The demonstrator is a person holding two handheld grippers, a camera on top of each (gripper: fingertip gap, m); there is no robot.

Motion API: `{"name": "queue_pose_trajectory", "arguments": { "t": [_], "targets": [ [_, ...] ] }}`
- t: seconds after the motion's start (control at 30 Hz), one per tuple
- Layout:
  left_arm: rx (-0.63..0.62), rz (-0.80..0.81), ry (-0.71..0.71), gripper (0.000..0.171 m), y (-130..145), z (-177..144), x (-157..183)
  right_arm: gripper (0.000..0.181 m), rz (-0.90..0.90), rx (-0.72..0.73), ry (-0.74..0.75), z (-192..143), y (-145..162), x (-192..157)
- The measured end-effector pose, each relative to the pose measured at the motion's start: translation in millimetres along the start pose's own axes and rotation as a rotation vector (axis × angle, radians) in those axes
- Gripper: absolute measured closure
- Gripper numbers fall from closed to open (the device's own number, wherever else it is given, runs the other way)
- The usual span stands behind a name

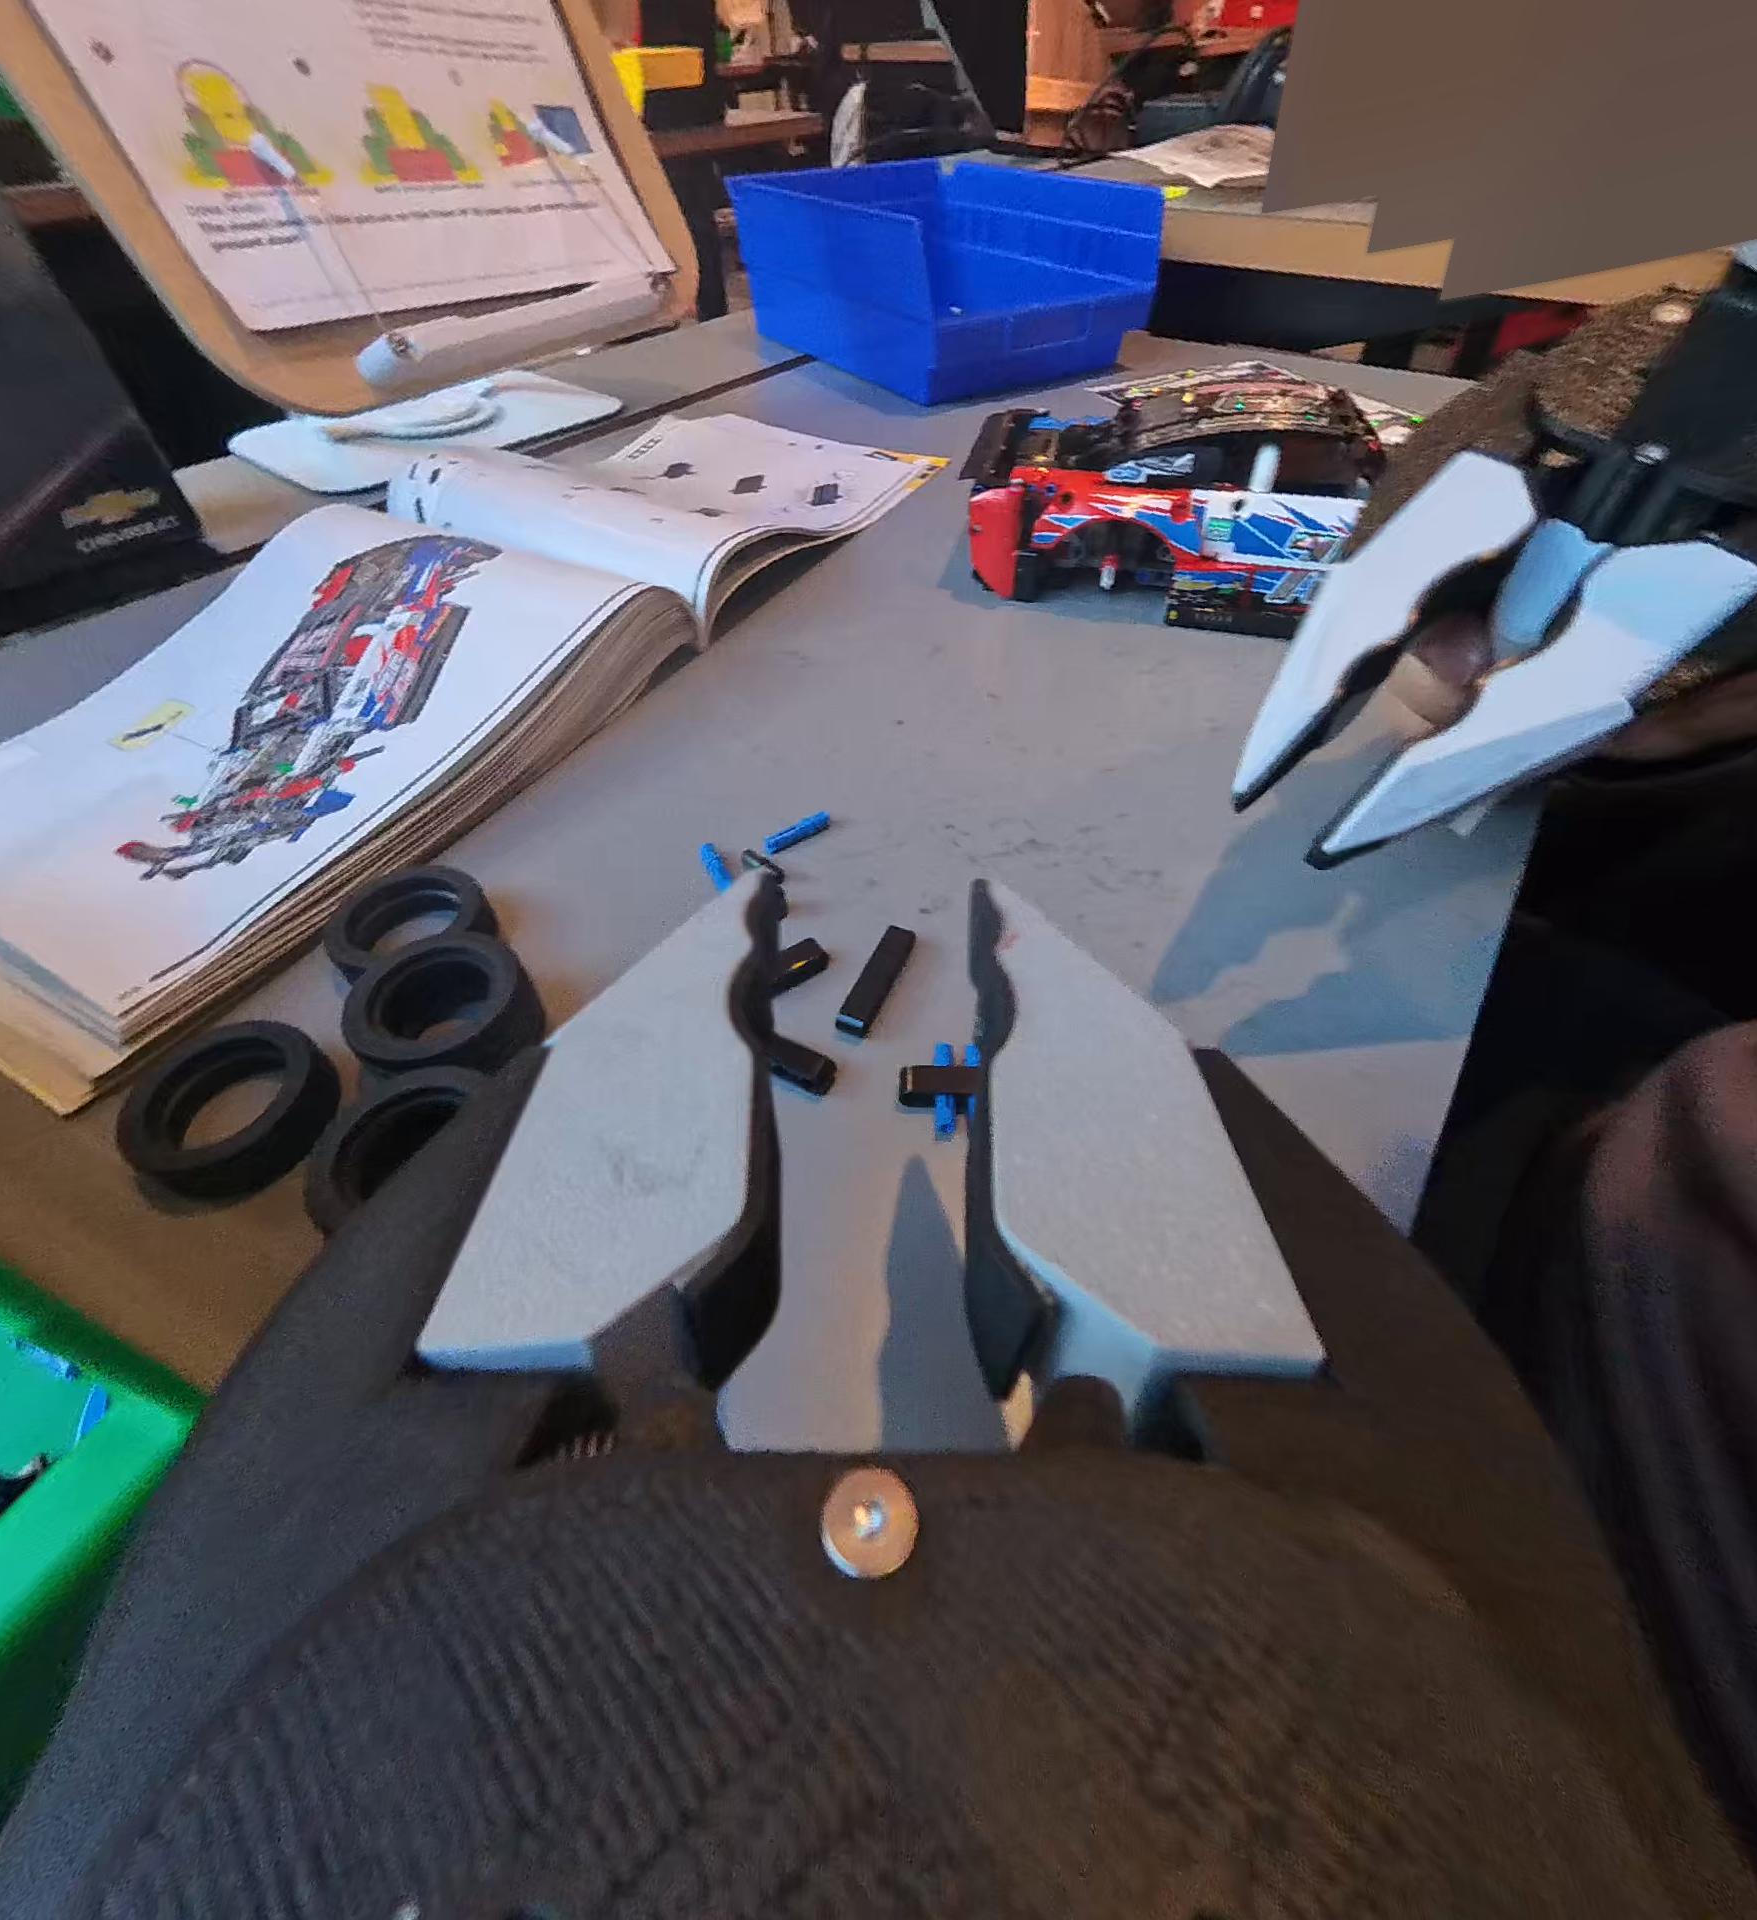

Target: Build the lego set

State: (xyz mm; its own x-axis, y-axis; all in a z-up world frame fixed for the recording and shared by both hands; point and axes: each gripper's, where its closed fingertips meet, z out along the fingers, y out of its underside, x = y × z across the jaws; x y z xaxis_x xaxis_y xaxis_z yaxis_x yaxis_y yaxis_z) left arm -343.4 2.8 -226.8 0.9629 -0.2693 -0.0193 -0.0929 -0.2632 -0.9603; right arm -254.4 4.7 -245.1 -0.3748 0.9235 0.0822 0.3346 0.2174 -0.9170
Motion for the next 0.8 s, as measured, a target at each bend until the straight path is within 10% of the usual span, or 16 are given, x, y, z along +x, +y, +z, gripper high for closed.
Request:
{"name": "queue_pose_trajectory", "arguments": {
  "t": [0.3, 0.8],
  "targets": [
    [-0.039, 0.223, -0.039, 0.152, 6, 6, 16, 0.158, 0.183, 0.009, -0.117, 1, 0, 8],
    [0.048, 0.132, -0.012, 0.148, -6, -3, 10, 0.162, 0.120, -0.033, -0.112, 19, 1, 12]
  ]
}}
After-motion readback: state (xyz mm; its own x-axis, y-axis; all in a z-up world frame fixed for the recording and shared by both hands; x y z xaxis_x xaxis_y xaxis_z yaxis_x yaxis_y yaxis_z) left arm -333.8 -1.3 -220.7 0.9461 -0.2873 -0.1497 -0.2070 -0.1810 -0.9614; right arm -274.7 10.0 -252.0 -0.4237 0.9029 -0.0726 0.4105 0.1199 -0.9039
